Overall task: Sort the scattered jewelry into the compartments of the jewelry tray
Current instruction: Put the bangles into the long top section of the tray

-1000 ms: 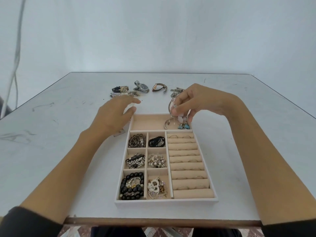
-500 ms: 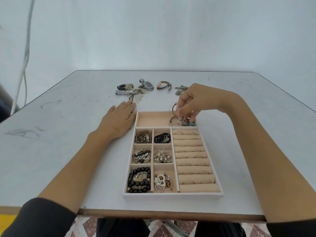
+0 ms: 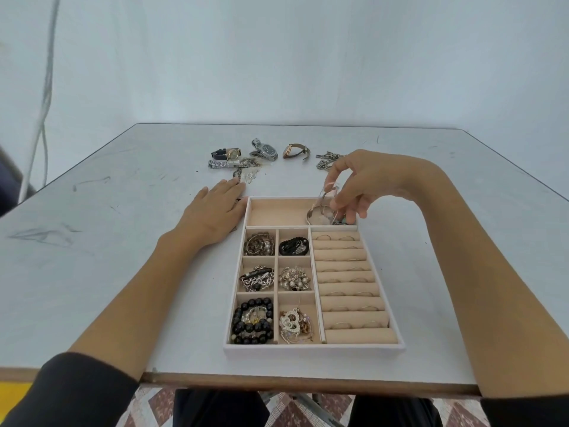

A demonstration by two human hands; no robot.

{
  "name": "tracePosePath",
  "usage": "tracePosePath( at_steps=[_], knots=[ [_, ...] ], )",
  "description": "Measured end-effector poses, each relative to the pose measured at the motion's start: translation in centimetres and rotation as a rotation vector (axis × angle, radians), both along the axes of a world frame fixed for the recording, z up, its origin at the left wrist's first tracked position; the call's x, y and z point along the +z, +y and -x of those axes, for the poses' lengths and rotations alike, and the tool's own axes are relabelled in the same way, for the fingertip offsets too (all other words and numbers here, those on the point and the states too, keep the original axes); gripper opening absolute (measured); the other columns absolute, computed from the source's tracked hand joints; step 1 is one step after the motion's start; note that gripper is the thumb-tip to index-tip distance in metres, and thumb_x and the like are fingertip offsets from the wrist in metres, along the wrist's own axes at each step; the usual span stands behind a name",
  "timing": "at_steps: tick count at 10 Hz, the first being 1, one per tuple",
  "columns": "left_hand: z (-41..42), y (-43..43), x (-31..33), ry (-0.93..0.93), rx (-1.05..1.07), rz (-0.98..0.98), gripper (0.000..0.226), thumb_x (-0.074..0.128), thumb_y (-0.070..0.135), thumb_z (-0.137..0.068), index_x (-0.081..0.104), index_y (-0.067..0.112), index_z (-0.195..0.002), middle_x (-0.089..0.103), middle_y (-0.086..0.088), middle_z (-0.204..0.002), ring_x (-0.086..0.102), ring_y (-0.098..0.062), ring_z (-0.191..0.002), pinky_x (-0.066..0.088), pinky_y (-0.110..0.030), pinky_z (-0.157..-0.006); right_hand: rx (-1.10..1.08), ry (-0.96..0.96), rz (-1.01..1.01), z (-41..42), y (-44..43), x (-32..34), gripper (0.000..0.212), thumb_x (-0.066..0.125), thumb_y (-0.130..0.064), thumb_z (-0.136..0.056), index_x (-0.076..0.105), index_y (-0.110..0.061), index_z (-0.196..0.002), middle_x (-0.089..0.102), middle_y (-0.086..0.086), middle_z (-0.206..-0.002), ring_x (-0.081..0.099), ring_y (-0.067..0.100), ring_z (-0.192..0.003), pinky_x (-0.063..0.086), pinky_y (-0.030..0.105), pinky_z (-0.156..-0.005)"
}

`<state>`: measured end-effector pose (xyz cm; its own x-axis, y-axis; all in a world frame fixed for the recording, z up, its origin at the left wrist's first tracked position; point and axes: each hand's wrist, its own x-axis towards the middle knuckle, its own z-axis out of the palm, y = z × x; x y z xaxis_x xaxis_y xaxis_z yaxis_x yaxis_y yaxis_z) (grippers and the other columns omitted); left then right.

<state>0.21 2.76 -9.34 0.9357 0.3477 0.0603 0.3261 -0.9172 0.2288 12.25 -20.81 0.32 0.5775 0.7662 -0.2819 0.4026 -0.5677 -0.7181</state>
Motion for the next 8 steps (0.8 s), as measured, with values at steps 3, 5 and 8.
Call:
tracePosePath(
  at_steps=[3,5,8],
  knots=[
    [0.1,-0.1,0.1,-0.011,0.001,0.008,0.051,0.022,0.035,-0.103,0.019,0.019,-0.152,0.012,0.003,-0.160,0.007,-0.014,-0.147,0.004,-0.036,-0.120,-0.039,-0.283,0.047,-0.7,0.3,-0.3,0.010,0.068,-0.001,-0.081,0.071,-0.003,-0.090,0.069,0.014,-0.071,0.055,0.017,-0.048,0.042,0.020,-0.041],
    [0.1,0.0,0.1,-0.020,-0.005,0.005,0.050,0.023,0.034,-0.104,0.022,0.017,-0.151,0.014,0.002,-0.160,0.009,-0.015,-0.147,0.005,-0.037,-0.120,-0.043,-0.474,0.050,-0.8,1.0,-1.2,0.012,0.077,-0.009,-0.069,0.074,-0.017,-0.076,0.059,-0.004,-0.062,0.050,0.011,-0.058,0.041,0.024,-0.057],
    [0.0,0.0,0.2,-0.022,-0.006,-0.003,0.050,0.024,0.034,-0.104,0.023,0.017,-0.150,0.016,0.001,-0.159,0.010,-0.015,-0.147,0.005,-0.037,-0.119,-0.049,-0.564,0.081,-0.8,1.7,-1.6,0.008,0.072,-0.005,-0.069,0.071,-0.010,-0.075,0.068,0.012,-0.069,0.058,0.020,-0.056,0.042,0.022,-0.045]
  ],
)
